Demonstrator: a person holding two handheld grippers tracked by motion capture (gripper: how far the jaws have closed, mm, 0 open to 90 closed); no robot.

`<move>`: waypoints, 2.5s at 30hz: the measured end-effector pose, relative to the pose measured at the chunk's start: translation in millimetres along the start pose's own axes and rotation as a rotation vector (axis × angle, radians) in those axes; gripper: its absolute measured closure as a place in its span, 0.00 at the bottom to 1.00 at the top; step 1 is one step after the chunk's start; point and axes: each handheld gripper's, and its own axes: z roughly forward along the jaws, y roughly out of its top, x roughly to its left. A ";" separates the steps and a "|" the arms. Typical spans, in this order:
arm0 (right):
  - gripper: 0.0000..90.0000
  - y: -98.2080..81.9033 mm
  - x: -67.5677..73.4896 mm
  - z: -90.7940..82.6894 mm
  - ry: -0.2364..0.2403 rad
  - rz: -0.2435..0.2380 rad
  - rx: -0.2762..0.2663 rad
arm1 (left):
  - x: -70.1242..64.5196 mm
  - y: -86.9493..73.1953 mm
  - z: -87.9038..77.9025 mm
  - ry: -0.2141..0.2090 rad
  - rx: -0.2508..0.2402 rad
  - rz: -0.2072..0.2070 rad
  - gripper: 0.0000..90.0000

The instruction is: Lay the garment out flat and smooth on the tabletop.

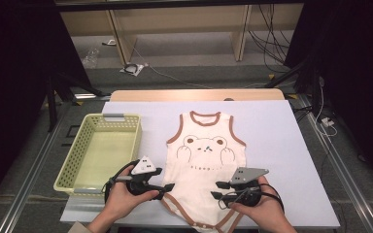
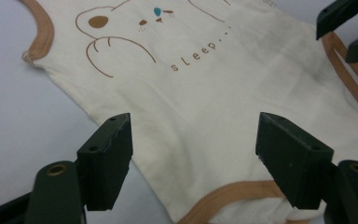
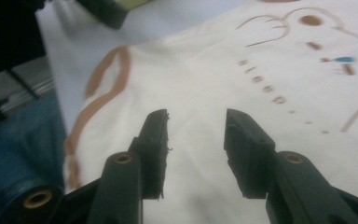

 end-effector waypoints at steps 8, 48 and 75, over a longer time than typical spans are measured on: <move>0.56 -1.8 -24.4 -2.5 -0.136 0.079 -0.061 | -0.2 0.9 8.2 0.012 -0.009 -0.014 0.26; 0.41 -2.4 -58.4 -9.2 -0.322 0.169 -0.167 | -2.9 0.2 7.8 0.017 -0.075 0.011 0.22; 0.44 -6.4 -60.9 -18.4 -0.366 0.165 -0.210 | -6.6 1.2 6.3 0.040 -0.090 0.019 0.22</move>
